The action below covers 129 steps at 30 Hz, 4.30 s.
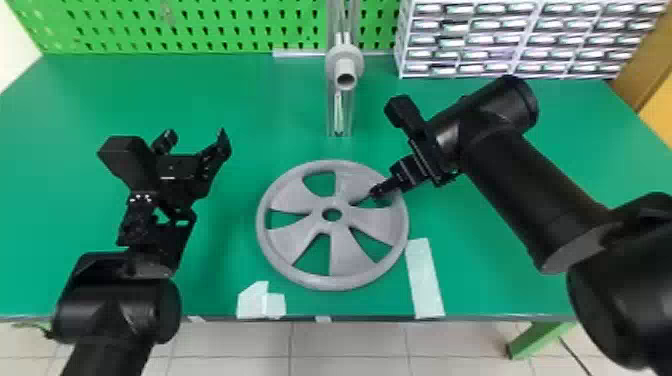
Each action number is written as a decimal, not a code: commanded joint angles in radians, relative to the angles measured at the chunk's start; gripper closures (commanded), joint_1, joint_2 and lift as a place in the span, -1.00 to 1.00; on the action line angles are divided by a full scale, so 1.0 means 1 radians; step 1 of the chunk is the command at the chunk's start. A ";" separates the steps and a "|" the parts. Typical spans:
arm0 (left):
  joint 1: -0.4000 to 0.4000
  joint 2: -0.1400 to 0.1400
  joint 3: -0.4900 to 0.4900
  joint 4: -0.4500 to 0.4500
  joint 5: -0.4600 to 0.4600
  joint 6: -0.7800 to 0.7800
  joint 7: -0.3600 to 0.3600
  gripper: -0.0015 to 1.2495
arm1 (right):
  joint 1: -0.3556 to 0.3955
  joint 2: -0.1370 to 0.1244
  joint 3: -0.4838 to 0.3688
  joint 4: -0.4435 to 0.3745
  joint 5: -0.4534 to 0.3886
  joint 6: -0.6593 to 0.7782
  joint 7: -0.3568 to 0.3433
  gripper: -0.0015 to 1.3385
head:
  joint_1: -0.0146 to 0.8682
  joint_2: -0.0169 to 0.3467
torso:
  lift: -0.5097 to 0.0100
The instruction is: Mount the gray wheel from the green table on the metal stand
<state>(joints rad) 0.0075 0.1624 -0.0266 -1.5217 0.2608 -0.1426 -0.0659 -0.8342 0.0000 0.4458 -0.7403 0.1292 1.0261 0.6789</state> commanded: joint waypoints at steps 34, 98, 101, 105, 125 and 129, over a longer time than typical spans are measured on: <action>0.002 0.003 -0.003 0.000 0.003 0.000 0.000 -0.52 | -0.006 0.001 0.022 -0.010 0.026 -0.001 -0.012 0.47 | 1.00 -0.62 | 0.60; 0.023 0.005 0.020 -0.031 0.021 0.000 0.047 -0.50 | 0.577 -0.032 -0.233 -1.100 0.199 0.233 -0.085 0.54 | 1.00 -0.62 | 0.60; 0.025 0.005 0.022 -0.032 0.021 0.000 0.049 -0.50 | 0.601 -0.026 -0.253 -1.117 0.187 0.197 -0.090 0.54 | 1.00 -0.62 | 0.60; 0.026 0.005 0.025 -0.035 0.023 0.000 0.051 -0.50 | 0.629 -0.021 -0.274 -1.136 0.175 0.144 -0.096 0.55 | 1.00 -0.62 | 0.60; 0.051 0.005 0.013 -0.092 0.029 0.025 0.074 -0.50 | 0.681 -0.018 -0.318 -1.156 0.109 -0.046 -0.154 0.56 | 1.00 -0.62 | 0.60; 0.065 0.005 0.011 -0.123 0.029 0.029 0.081 -0.50 | 0.690 -0.018 -0.331 -1.156 0.086 -0.087 -0.160 0.58 | 1.00 -0.62 | 0.60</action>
<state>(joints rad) 0.0590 0.1672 -0.0137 -1.6142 0.2908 -0.1193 0.0093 -0.1516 -0.0180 0.1249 -1.8965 0.2344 0.9753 0.5215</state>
